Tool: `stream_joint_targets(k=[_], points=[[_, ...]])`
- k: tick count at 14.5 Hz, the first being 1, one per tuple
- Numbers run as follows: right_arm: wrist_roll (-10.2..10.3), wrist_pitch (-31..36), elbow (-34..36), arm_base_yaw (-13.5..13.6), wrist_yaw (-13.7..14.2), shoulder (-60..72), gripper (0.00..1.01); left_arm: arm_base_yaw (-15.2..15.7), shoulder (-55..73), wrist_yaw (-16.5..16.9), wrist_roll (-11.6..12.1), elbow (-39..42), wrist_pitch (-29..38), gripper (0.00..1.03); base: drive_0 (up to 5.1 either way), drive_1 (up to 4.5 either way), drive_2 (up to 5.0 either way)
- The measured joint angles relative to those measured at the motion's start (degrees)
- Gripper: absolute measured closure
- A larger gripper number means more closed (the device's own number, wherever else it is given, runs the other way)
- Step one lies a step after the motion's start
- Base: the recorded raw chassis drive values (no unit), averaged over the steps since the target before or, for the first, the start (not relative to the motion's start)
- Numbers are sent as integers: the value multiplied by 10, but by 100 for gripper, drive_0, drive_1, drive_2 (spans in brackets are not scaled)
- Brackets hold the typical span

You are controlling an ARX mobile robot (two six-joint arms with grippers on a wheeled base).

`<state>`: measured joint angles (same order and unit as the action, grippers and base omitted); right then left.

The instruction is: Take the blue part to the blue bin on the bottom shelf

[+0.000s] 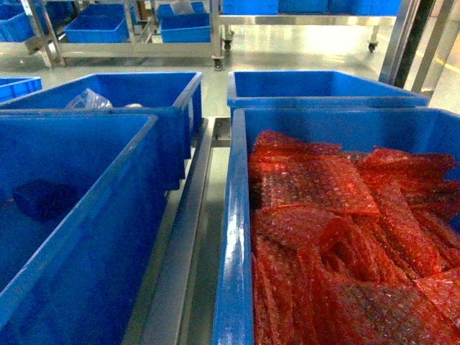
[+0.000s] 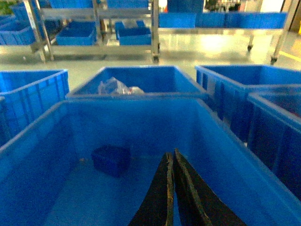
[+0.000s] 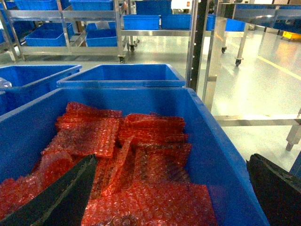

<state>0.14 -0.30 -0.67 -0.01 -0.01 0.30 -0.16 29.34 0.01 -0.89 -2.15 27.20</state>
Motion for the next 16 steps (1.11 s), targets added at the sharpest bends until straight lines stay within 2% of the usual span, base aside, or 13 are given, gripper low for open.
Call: stream_joint_targets(k=[1,6,13,15,16], points=[[0,0,0,0,0,0,3,0,-9,0,0,15,6,101,0,0,0],[0,0,0,0,0,0,3,1,-106,0,0,15,-86,101,0,0,0],[0,0,0,0,0,0,3,1,-195,0,0,15,-173,101,0,0,0],[0,0,0,0,0,0,3,1,-287,-1,0,15,-278,101,0,0,0],[0,1,0,0,0,0,3,1,-287,-2,1,12,-271,101,0,0,0]])
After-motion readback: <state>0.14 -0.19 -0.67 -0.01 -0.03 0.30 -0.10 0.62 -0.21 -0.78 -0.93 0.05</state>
